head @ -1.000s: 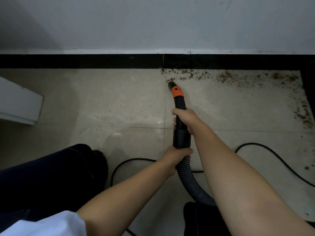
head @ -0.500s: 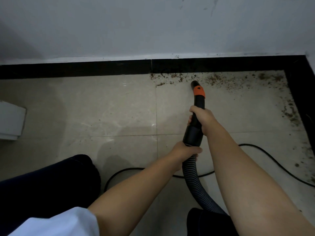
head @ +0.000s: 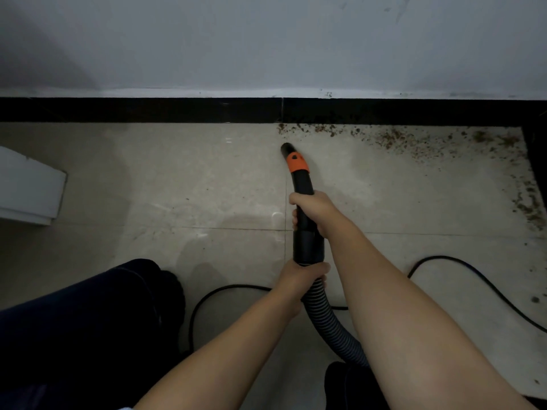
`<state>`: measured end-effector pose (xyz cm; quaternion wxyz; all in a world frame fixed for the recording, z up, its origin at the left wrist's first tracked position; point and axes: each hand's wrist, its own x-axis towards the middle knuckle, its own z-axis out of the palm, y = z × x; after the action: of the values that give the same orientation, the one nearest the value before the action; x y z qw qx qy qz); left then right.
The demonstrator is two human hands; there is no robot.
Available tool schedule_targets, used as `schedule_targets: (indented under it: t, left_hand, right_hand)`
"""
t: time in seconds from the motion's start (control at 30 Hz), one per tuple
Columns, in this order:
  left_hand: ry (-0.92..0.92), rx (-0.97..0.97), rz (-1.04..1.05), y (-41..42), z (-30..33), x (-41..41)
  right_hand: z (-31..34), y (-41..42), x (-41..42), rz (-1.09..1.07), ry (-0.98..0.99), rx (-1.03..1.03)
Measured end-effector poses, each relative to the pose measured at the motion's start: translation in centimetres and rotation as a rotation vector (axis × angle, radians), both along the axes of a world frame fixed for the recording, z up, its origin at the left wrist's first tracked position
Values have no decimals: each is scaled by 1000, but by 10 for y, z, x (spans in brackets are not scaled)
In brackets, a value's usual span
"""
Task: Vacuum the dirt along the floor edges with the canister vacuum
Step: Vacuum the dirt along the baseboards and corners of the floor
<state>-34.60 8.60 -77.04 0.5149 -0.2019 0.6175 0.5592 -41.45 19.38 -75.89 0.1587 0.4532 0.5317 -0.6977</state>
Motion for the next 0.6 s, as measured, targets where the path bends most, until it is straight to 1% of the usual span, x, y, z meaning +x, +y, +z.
schedule_targets:
  t: [0.13,0.3,0.5,0.6]
  left_hand:
    - [43,6,-10,-5,2,-11]
    - [51,8,-93,0,5,-16]
    - [47,30,-297,26,7,-28]
    - [33,43,-360,40,8,-32]
  right_hand:
    - [0,-2,-7,-33,18,-21]
    - [-1,8,-3,-100,8,-19]
    - [-1,39,11,-309,3,41]
    - [0,55,15,-358,1,57]
